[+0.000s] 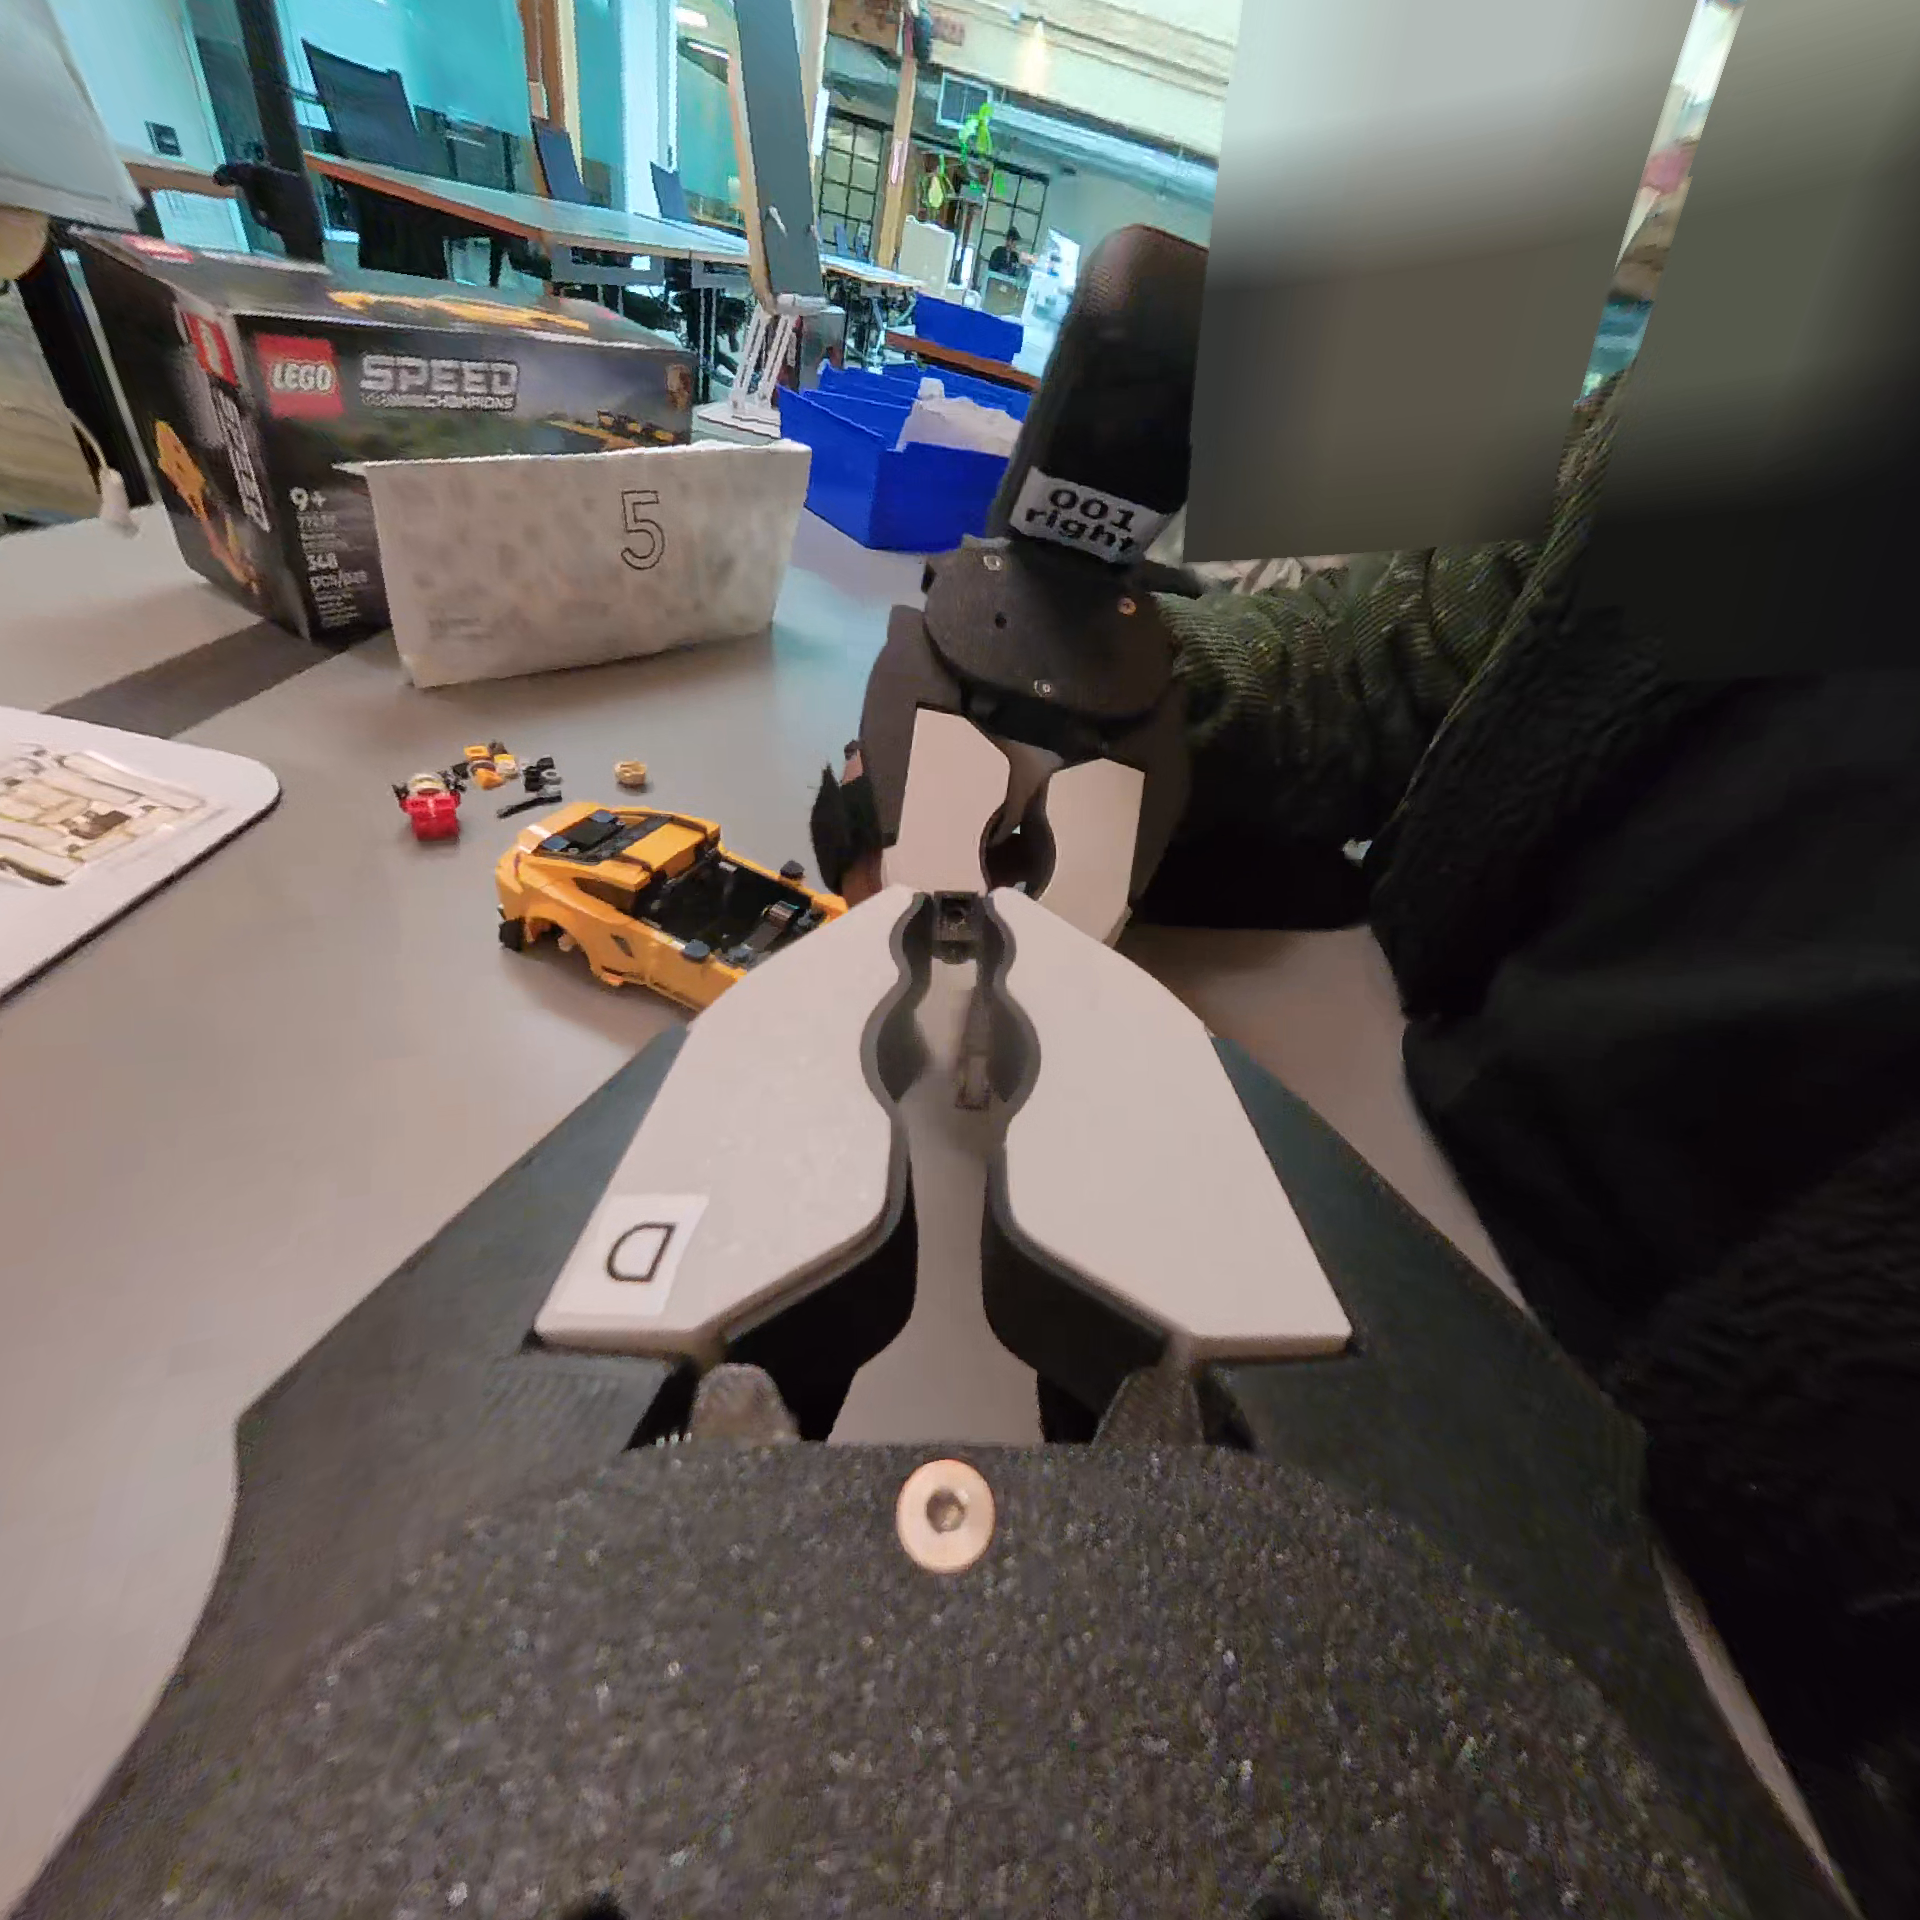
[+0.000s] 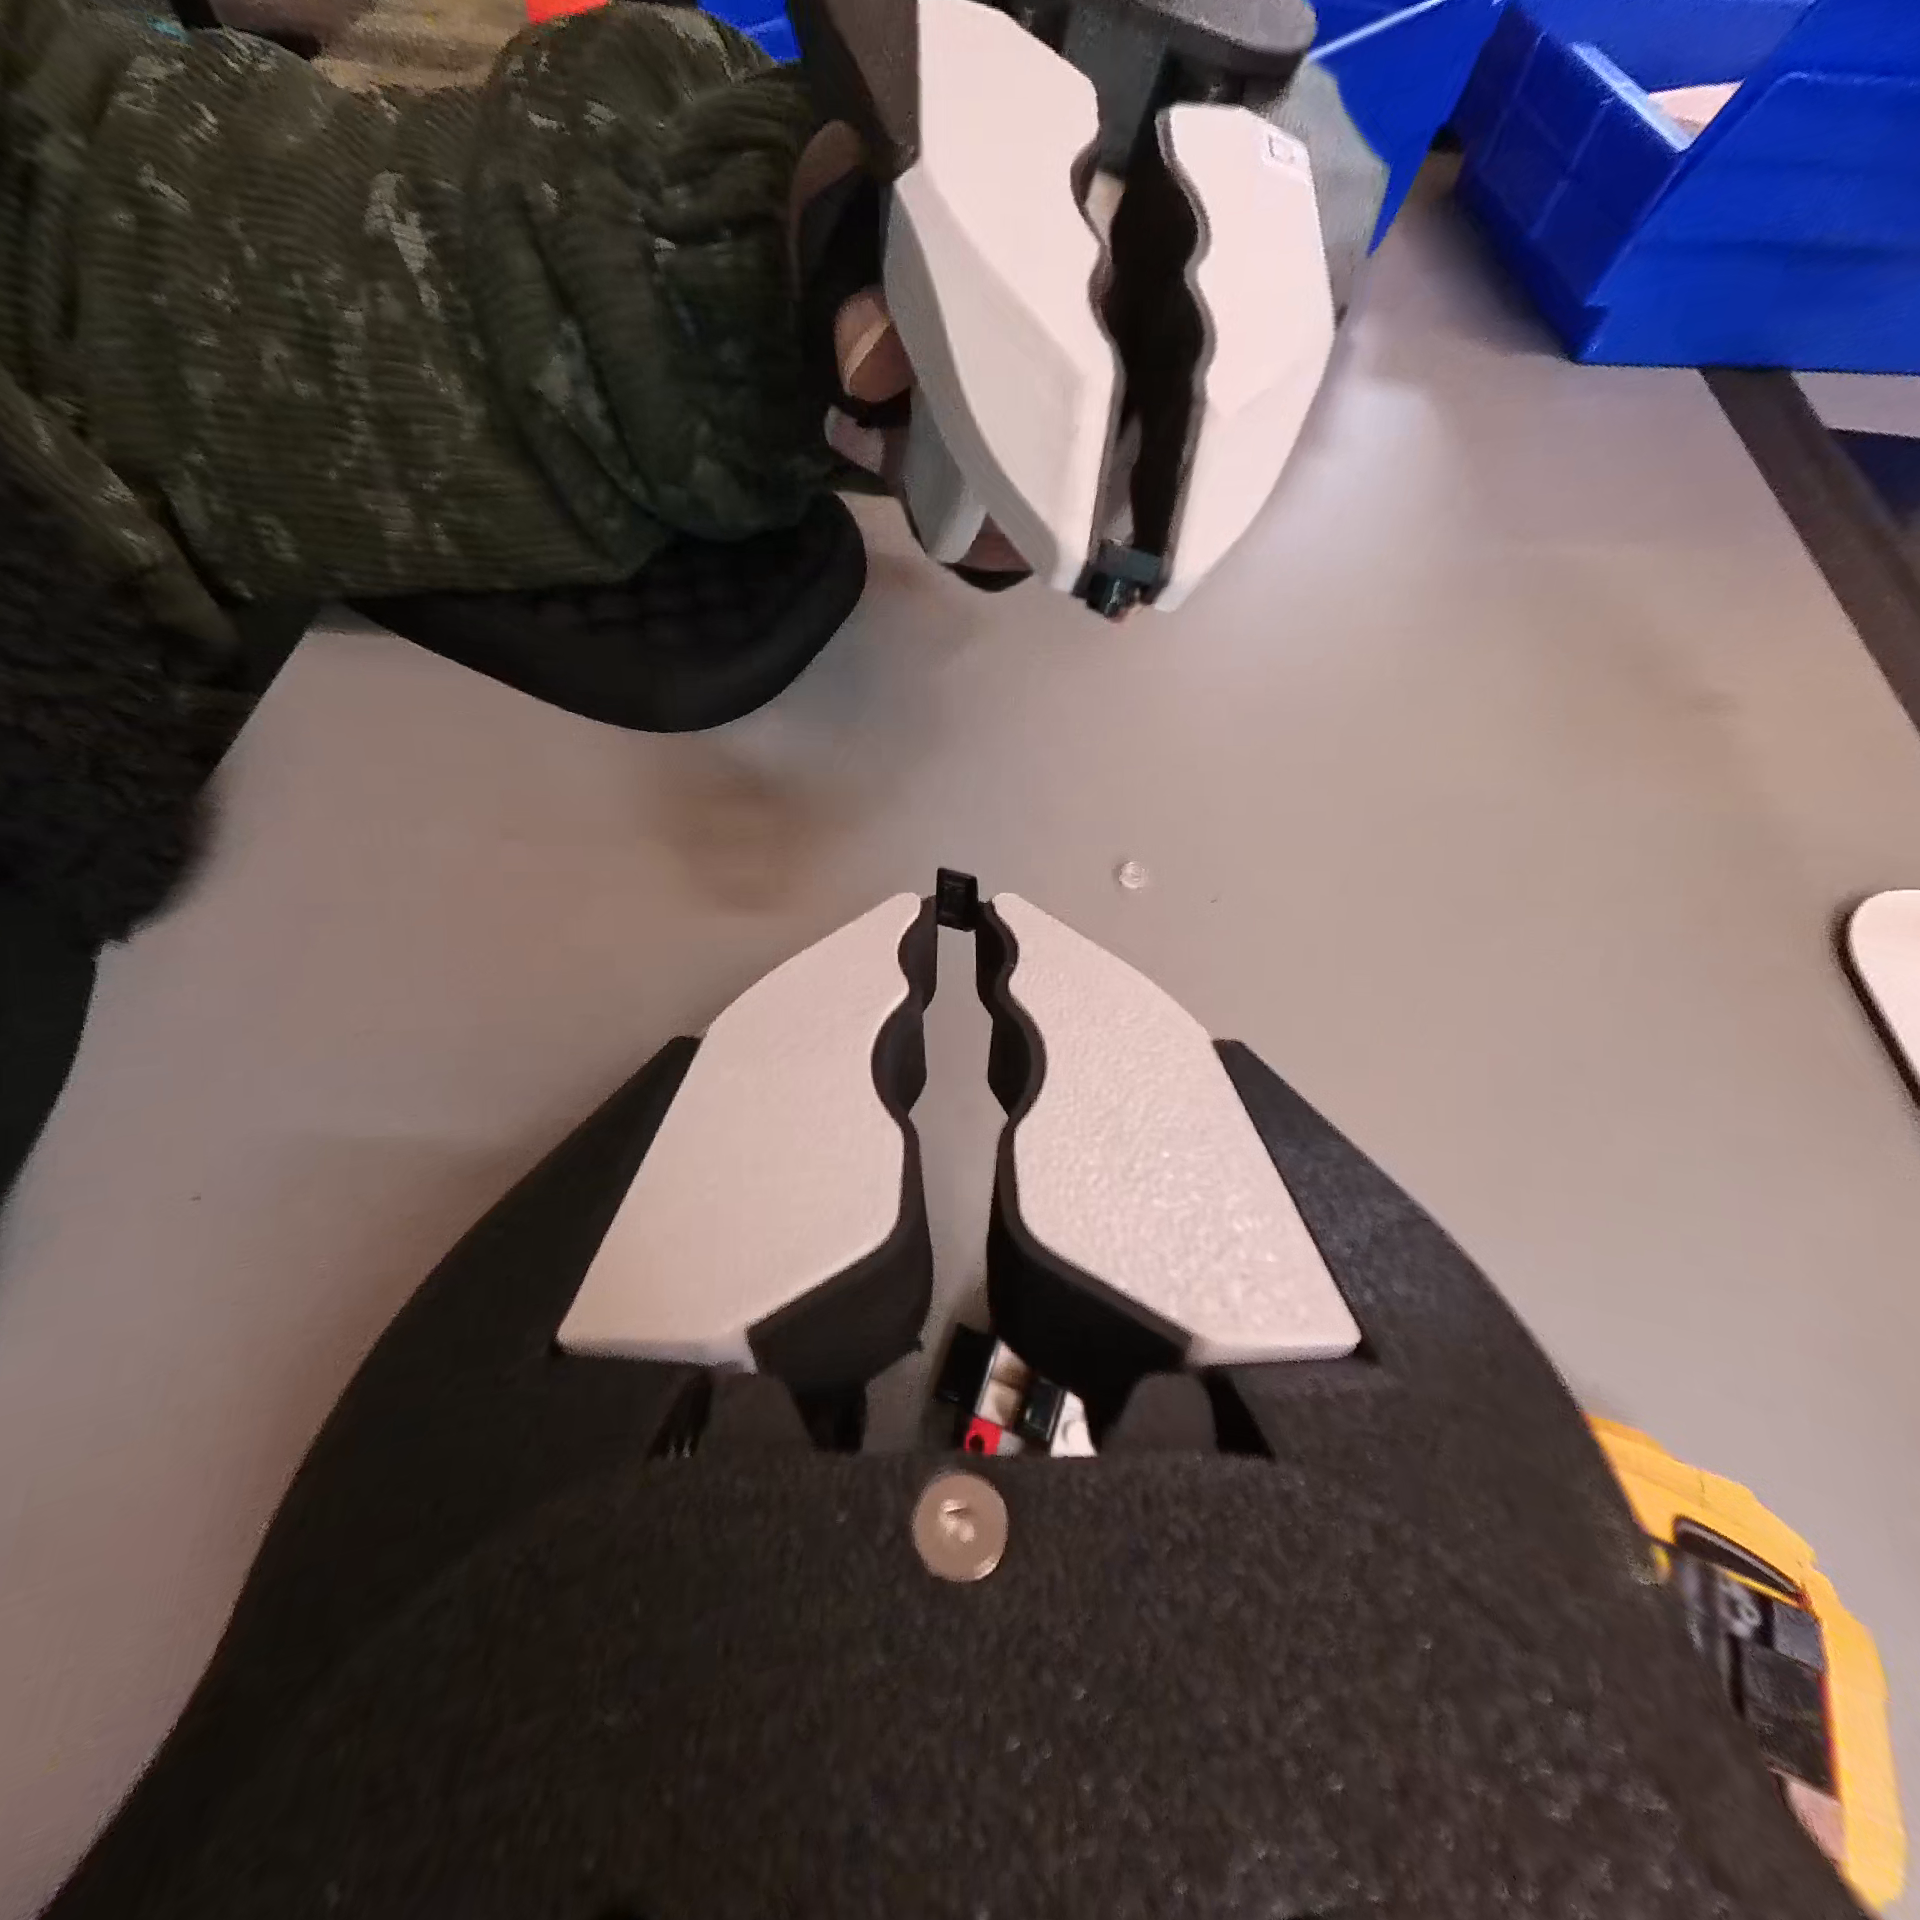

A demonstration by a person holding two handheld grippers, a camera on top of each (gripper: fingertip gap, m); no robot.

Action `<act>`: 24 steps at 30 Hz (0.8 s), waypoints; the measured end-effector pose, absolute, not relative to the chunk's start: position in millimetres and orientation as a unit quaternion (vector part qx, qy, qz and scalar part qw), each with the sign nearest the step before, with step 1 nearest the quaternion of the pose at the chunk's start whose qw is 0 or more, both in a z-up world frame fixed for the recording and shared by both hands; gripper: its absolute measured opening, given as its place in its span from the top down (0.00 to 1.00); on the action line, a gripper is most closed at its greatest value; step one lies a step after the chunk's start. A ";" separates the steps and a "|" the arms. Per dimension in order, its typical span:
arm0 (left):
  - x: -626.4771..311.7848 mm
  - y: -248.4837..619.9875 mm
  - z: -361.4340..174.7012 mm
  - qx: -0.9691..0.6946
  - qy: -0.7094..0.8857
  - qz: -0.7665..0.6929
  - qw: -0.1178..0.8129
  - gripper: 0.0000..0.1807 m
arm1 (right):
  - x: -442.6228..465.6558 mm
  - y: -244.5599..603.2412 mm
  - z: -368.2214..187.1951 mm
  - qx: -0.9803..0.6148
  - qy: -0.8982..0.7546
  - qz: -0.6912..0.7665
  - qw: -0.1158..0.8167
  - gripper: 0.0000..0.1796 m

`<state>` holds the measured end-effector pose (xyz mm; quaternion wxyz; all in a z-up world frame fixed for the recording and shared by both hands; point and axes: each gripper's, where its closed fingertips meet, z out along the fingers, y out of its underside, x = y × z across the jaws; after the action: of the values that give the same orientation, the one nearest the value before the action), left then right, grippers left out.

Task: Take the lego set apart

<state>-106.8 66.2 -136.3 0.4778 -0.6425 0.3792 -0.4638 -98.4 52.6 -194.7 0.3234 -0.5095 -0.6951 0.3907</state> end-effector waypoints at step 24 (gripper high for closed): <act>-146.7 99.5 -108.3 -0.570 0.110 -0.712 0.396 0.96 | -96.4 32.5 -214.8 -0.490 -0.736 0.365 0.291 0.96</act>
<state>-146.7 99.5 -108.3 0.3959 -0.5700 0.1096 -0.7115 -96.4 32.5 -214.8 0.2909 -0.4898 -0.7363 0.3651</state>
